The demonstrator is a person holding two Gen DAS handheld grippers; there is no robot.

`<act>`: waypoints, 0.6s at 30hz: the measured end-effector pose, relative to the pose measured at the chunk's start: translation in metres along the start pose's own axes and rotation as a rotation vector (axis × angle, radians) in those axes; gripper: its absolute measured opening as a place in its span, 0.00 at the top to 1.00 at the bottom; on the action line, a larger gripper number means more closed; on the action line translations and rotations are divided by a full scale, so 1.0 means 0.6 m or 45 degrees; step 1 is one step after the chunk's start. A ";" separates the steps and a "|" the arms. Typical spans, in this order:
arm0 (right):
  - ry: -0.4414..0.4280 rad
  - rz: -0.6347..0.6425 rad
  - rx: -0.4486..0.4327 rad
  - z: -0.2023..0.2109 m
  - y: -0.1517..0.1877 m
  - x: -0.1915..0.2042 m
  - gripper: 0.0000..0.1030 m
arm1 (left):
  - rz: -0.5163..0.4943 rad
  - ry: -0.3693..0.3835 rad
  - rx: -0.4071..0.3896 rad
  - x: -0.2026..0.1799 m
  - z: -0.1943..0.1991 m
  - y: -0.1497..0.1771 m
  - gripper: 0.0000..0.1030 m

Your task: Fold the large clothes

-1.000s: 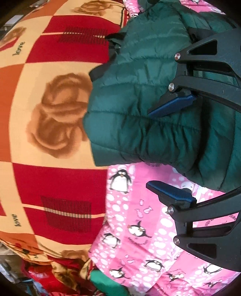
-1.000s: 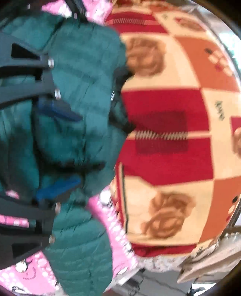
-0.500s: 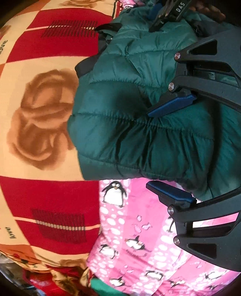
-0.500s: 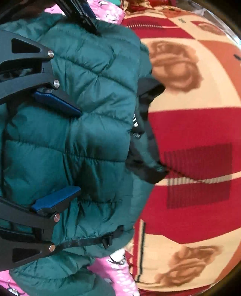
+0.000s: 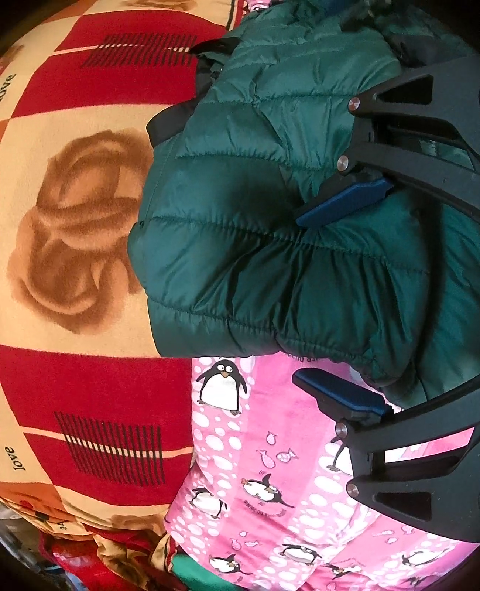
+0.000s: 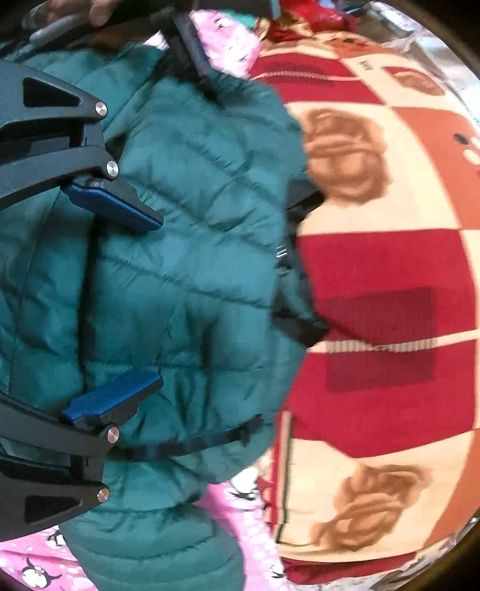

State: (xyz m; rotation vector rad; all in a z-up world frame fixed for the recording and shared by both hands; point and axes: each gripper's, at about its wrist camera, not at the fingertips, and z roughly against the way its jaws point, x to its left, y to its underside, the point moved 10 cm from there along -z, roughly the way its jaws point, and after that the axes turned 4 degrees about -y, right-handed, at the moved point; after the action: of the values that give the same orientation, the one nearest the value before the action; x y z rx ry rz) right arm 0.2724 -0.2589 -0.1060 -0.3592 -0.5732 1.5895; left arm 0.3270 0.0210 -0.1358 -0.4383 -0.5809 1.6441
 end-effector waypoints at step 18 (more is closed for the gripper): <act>-0.004 -0.052 -0.008 0.008 0.007 -0.003 0.23 | -0.013 0.004 -0.020 0.003 0.038 0.012 0.22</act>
State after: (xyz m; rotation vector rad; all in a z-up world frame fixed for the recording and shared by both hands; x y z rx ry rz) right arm 0.2664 -0.2612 -0.1048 -0.3477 -0.5842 1.5496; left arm 0.3077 0.0189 -0.1215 -0.4491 -0.5933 1.6295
